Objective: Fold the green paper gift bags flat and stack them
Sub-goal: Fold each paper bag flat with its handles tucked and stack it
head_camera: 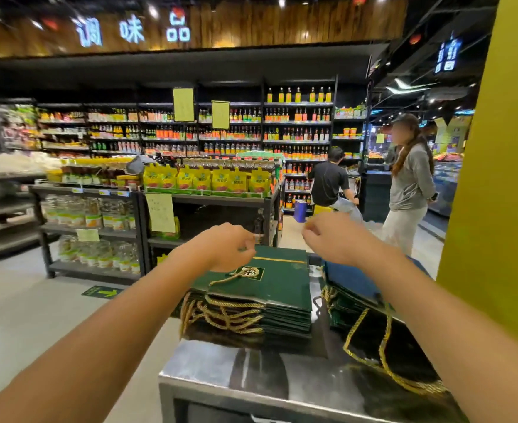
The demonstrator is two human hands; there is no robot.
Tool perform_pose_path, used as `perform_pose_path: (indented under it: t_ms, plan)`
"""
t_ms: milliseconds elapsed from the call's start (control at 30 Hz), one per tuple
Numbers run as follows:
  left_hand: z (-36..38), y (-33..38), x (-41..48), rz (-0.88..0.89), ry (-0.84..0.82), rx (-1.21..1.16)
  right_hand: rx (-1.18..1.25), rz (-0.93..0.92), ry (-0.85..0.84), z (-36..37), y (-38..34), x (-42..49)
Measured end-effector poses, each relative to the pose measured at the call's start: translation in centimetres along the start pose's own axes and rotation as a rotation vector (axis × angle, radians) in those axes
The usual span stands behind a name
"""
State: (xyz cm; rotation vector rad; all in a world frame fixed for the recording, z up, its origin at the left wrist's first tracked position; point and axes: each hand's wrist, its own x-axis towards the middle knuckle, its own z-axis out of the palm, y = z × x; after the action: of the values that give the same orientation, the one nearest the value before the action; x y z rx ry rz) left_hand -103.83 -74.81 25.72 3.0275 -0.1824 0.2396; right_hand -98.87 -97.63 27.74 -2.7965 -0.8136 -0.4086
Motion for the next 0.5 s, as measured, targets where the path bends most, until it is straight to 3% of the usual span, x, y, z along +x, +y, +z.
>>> perform_pose_path:
  t_ms: [167,267,400,500]
  plan:
    - [2.5,-4.7,-4.5,-0.144,-0.073,-0.029,0.026,-0.037,-0.069,3.9,-4.4,0.9]
    - [4.4,-6.4,-6.6,-0.182,-0.090,-0.064,0.021,0.061,-0.155,7.6,-4.5,0.8]
    - [5.8,-7.7,-7.3,-0.218,0.028,-0.208,-0.077,0.202,-0.289,11.1,-4.0,0.5]
    - [6.4,-8.7,-6.7,-0.316,0.148,-0.304,-0.080,0.253,-0.271,11.6,-3.9,0.5]
